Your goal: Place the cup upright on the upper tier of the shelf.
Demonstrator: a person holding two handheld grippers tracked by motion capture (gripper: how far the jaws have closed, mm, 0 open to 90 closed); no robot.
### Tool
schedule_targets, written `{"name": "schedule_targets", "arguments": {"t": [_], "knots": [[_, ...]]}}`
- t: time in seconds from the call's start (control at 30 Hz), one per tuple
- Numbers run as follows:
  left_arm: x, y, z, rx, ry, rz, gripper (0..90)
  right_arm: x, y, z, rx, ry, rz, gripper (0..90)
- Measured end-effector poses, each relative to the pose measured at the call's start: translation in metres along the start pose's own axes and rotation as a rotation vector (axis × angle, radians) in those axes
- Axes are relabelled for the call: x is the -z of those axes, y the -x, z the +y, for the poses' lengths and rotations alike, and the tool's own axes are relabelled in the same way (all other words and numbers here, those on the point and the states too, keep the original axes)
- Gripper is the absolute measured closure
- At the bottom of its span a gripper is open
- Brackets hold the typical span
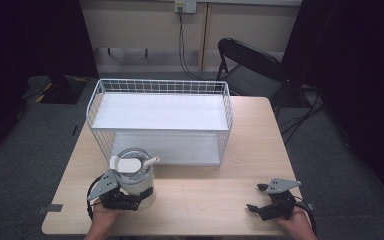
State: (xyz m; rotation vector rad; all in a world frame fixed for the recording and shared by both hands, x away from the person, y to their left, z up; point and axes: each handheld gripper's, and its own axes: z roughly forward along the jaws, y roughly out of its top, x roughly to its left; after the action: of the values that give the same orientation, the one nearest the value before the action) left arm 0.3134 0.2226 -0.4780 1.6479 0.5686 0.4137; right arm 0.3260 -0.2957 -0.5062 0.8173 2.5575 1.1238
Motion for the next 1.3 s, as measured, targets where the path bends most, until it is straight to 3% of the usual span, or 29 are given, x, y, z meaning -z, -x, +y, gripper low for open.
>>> {"name": "schedule_targets", "arguments": {"t": [0.13,0.37,0.53,0.6,0.73,1.0,1.3], "knots": [[-0.001,0.004,0.003,0.020,-0.008,-0.013,9.1,0.000,0.000,0.000,0.000,0.000,0.000,12.8],[-0.003,0.009,0.017,-0.004,-0.002,-0.023,9.1,0.000,0.000,0.000,0.000,0.000,0.000,12.8],[-0.006,0.012,0.029,0.028,0.007,-0.026,9.2,0.000,0.000,0.000,0.000,0.000,0.000,12.8],[-0.006,0.011,0.036,0.008,0.007,-0.023,9.2,0.000,0.000,0.000,0.000,0.000,0.001,12.8],[-0.007,0.010,0.046,0.006,0.002,-0.009,9.2,0.000,0.000,0.000,0.000,0.000,0.000,12.8],[-0.007,0.005,0.060,0.033,0.001,0.001,9.2,0.000,0.000,0.000,0.000,0.000,0.001,12.8],[-0.011,0.001,0.077,0.059,-0.035,0.000,9.3,0.000,0.000,0.000,0.000,0.000,0.001,12.8]]}}
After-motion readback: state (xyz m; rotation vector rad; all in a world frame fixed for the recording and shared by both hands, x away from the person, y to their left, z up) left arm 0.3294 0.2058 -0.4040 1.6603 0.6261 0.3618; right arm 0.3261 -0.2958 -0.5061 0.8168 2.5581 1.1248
